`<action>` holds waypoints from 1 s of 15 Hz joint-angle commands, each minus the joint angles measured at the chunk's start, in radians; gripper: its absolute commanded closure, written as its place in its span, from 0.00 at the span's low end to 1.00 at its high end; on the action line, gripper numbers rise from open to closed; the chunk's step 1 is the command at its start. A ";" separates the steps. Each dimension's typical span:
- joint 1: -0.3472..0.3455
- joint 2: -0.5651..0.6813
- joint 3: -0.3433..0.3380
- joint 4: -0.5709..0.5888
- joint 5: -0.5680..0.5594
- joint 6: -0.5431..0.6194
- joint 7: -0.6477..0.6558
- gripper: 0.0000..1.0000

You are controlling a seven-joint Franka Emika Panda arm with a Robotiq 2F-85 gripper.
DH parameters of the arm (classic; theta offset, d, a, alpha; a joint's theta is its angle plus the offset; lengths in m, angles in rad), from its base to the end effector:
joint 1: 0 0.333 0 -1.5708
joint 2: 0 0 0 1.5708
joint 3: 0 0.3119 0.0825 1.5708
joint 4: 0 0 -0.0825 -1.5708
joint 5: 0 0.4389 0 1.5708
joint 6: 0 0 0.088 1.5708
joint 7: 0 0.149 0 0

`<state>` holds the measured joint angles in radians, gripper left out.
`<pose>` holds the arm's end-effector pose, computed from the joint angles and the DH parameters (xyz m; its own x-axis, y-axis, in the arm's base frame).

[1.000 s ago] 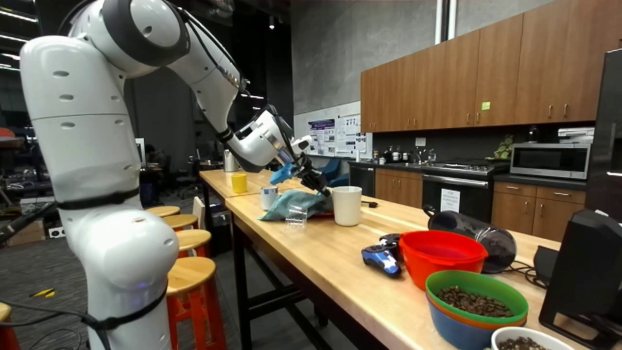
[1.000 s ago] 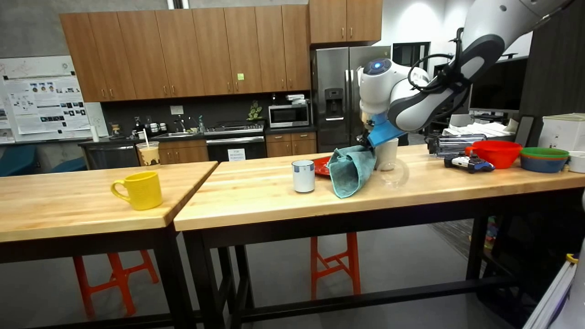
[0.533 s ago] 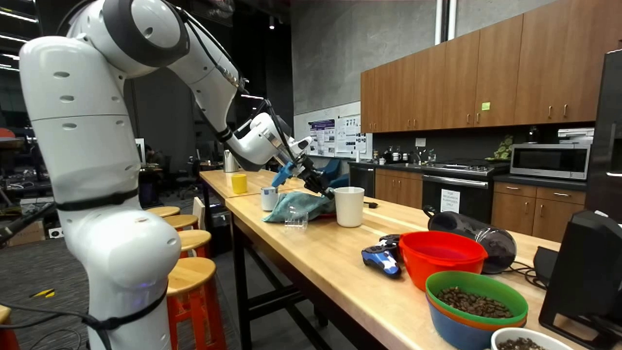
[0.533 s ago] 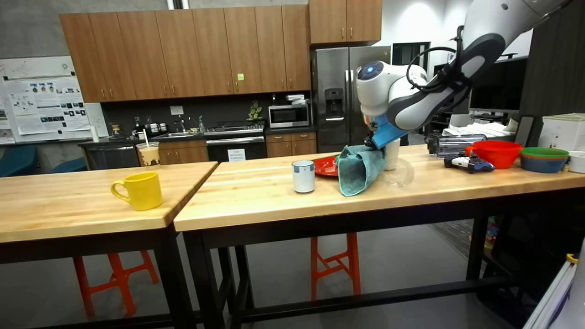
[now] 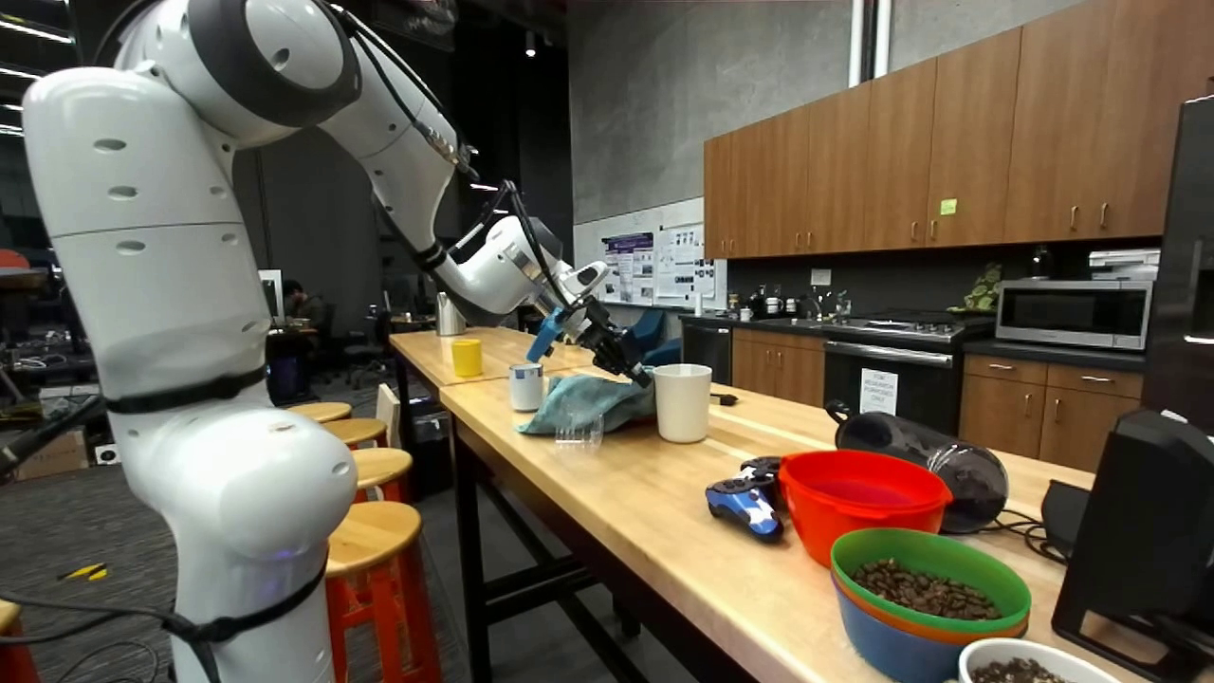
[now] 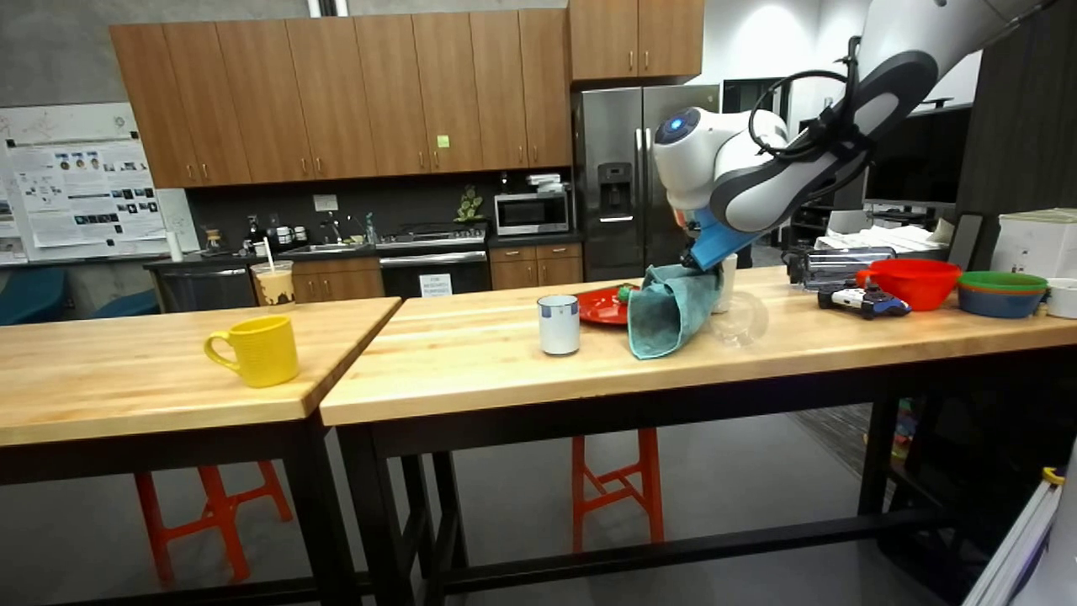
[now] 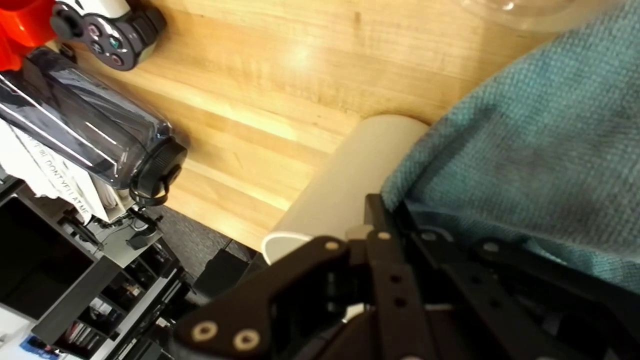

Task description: Use the towel to wipe the plate

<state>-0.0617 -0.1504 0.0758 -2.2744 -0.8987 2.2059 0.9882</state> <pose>0.5656 -0.0451 0.3741 0.8305 -0.2479 0.4988 -0.4980 -0.7317 0.4655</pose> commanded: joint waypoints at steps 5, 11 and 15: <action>0.044 -0.041 -0.037 -0.006 0.338 0.092 -0.162 0.56; 0.039 -0.028 -0.002 0.002 0.500 0.159 -0.211 0.39; 0.039 -0.030 -0.002 0.002 0.504 0.163 -0.212 0.34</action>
<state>-0.0094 -0.1797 0.0612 -2.2734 -0.3988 2.3698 0.7799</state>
